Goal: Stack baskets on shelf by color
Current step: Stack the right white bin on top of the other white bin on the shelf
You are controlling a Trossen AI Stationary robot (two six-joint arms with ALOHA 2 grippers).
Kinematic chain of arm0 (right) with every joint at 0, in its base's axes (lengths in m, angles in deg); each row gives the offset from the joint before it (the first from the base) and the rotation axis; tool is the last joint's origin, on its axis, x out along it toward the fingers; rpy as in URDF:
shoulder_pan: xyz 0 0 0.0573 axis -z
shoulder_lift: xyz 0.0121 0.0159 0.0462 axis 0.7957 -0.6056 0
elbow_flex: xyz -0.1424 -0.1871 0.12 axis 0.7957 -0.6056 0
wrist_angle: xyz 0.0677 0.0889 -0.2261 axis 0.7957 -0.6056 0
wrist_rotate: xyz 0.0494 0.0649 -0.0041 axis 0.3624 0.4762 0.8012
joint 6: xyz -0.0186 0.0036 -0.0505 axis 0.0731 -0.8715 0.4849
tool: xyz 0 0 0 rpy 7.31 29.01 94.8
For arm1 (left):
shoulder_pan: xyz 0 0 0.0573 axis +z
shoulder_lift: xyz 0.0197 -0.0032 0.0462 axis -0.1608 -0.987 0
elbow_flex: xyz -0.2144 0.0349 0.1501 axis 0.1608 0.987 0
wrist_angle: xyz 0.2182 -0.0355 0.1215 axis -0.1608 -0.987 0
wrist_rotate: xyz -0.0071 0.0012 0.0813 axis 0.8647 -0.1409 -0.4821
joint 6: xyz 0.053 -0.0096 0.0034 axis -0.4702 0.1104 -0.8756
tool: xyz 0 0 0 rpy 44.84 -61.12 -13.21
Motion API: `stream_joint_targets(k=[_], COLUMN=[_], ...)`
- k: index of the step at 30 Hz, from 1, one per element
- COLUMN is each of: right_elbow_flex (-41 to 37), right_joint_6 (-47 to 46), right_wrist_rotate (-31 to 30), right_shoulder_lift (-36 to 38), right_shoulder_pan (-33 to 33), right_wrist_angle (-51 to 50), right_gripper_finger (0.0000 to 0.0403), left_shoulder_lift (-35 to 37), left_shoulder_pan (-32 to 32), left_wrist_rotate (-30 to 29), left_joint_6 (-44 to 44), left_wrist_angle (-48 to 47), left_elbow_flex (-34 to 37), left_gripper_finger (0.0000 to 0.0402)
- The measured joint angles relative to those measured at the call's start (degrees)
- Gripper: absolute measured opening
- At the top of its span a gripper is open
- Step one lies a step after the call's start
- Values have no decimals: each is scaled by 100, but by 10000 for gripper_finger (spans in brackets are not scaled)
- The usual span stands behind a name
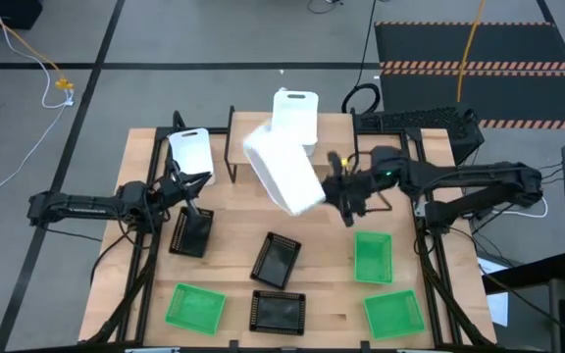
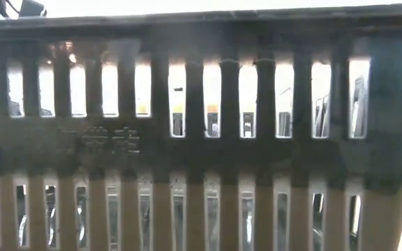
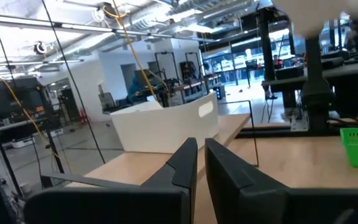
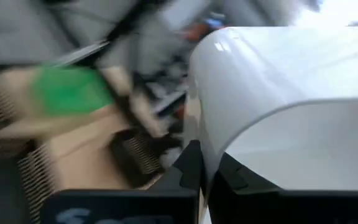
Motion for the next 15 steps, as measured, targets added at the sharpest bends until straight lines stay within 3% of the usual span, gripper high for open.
stream_joint_targets(k=[3, 7, 15], right_elbow_flex=[855, 1828, 3295], right_joint_6=[-475, -687, -731], right_wrist_rotate=[-1015, -2109, -3370], right_shoulder_lift=[-185, -685, -1829], right_shoulder_pan=[50, 407, 1182], right_wrist_angle=[-79, -933, -2464], right_gripper_finger=[0, 0, 0], left_shoulder_lift=[-1, -1, -1], left_shoulder_pan=[0, 0, 0], left_wrist_rotate=[1, 3, 12], left_joint_6=[36, 219, 602], left_wrist_angle=[-2, -159, -516], left_elbow_flex=[0, 0, 0], left_gripper_finger=[35, 35, 35])
